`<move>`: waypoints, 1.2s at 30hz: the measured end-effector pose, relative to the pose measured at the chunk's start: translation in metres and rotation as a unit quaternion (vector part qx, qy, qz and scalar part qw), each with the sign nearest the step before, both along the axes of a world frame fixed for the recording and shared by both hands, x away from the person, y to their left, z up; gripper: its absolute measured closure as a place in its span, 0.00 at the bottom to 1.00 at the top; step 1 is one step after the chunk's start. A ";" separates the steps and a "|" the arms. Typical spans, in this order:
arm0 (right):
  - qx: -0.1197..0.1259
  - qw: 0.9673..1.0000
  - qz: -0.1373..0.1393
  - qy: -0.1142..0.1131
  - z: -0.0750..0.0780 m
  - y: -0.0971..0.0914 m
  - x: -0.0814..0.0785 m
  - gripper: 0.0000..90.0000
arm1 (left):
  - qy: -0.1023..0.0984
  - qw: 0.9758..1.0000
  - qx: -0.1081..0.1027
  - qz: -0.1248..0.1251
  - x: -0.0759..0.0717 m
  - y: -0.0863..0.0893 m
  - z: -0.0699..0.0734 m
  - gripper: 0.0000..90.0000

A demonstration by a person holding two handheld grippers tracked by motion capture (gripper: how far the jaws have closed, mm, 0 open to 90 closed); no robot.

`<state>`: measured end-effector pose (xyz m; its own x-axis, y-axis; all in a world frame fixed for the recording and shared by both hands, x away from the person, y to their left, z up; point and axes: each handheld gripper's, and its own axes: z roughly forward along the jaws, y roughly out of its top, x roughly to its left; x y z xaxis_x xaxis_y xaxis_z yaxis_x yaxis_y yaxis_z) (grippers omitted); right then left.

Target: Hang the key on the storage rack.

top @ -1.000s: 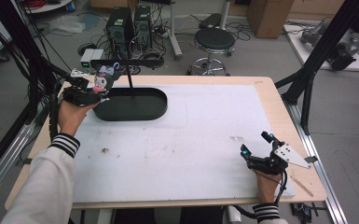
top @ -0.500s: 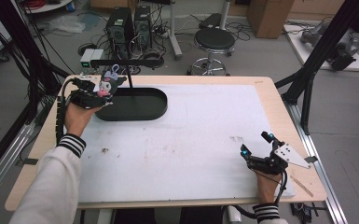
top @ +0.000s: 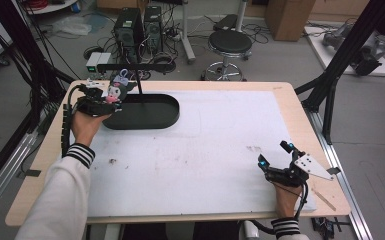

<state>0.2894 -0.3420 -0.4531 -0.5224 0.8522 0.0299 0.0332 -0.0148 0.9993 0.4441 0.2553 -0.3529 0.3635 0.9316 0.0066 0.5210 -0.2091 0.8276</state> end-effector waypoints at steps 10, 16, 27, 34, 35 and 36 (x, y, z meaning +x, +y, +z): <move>0.000 1.000 0.000 0.000 0.000 0.001 -0.001 0.01 | -0.127 0.983 -0.100 -0.083 -0.037 0.013 0.004 0.04; -0.002 1.000 0.001 -0.001 0.000 0.001 0.000 0.01 | -0.163 0.974 -0.101 -0.121 -0.073 0.022 0.002 0.02; -0.004 1.000 0.000 0.001 0.000 0.001 0.000 0.01 | -0.201 0.964 -0.094 -0.149 -0.134 0.028 -0.037 0.02; -0.008 1.000 -0.002 0.002 0.000 0.002 0.000 0.01 | -0.215 0.959 -0.119 -0.144 -0.159 0.038 -0.059 0.02; -0.007 1.000 -0.002 0.002 0.000 0.002 0.000 0.01 | -0.218 0.958 -0.120 -0.144 -0.162 0.039 -0.061 0.02; -0.007 1.000 -0.001 0.002 0.000 0.002 0.000 0.01 | -0.222 0.957 -0.118 -0.141 -0.165 0.039 -0.064 0.02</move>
<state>0.2893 -0.3399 -0.4528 -0.5200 0.8539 0.0208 0.0376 -0.0015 0.9993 0.2792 0.2946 -0.4170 0.6117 0.7908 0.0203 0.0561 -0.0690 0.9960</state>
